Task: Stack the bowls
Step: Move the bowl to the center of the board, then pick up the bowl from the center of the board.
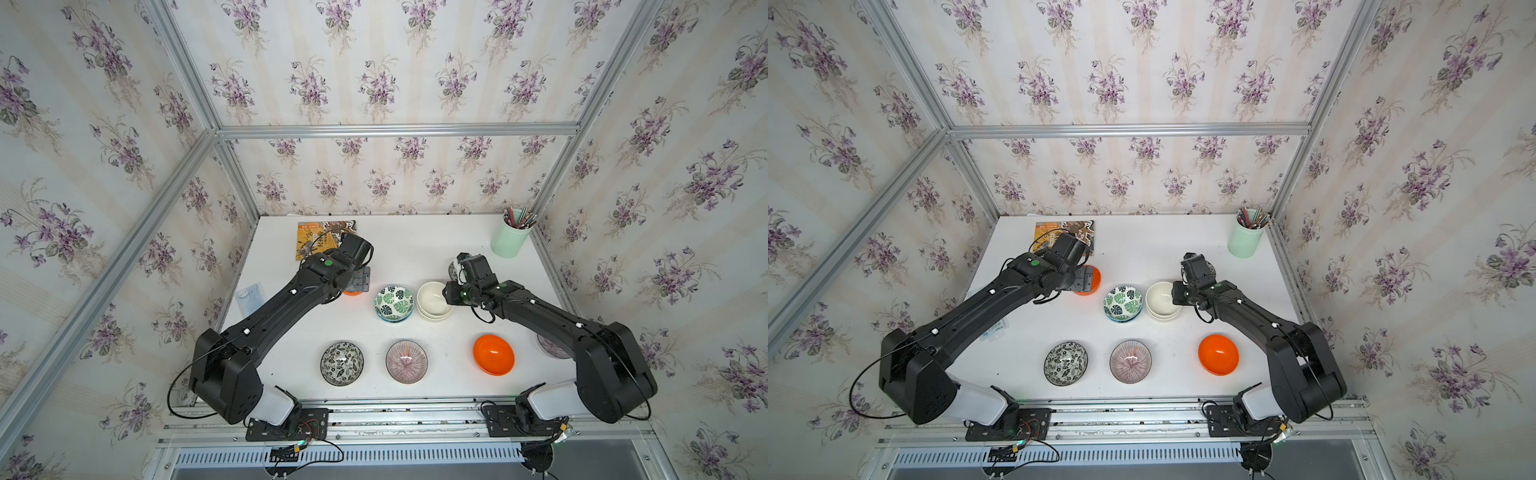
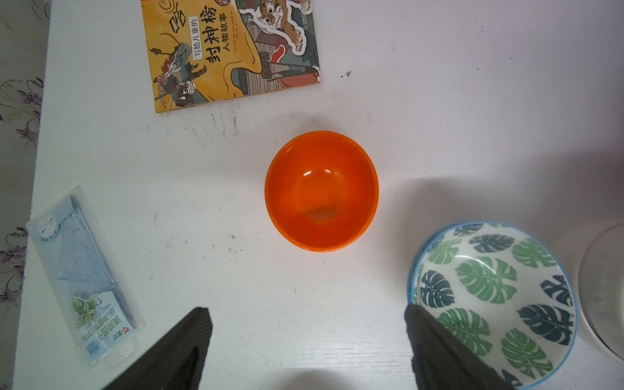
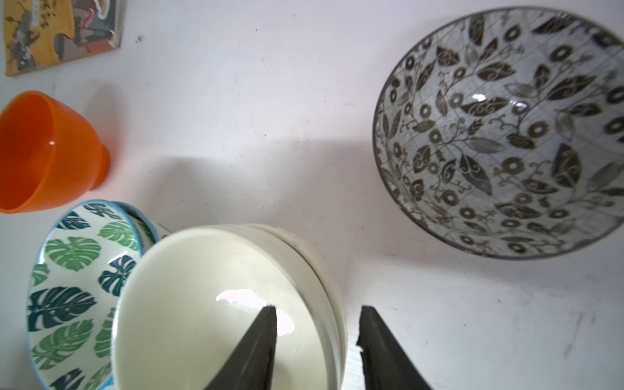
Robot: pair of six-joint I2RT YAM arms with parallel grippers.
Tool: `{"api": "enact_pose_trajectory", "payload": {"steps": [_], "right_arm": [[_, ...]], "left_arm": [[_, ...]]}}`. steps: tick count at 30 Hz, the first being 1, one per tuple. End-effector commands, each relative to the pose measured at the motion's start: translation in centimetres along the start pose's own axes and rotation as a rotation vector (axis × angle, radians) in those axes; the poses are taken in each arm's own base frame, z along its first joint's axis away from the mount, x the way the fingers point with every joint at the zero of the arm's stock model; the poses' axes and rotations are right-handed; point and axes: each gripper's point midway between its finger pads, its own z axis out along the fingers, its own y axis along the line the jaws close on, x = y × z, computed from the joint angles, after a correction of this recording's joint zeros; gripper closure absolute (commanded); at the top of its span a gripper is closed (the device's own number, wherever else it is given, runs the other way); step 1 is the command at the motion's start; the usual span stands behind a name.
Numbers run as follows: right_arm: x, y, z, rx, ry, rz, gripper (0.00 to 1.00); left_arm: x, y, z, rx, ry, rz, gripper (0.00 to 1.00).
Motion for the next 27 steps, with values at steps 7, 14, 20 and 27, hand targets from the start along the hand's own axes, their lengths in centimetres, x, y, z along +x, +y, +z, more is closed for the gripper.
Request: {"api": "enact_pose_trajectory", "payload": {"steps": [7,14,20,27], "right_arm": [[-6.3,-9.0,-2.5,0.151,-0.167,0.183,0.5],[-6.5,-11.9,1.3,0.231,-0.089,0.195,0.49],[-6.0,-13.5,3.0,0.247,-0.057,0.221,0.49],[-5.5,-13.4,4.7,0.22,-0.02,0.222,0.6]], "left_arm": [[-0.4,0.5,-0.5,-0.019,-0.008,0.002,0.07],[-0.3,0.8,-0.8,-0.026,-0.013,-0.004,0.07],[0.0,1.2,-1.0,-0.04,-0.019,-0.004,0.07],[0.1,1.4,-0.7,-0.045,-0.019,-0.007,0.07]]}}
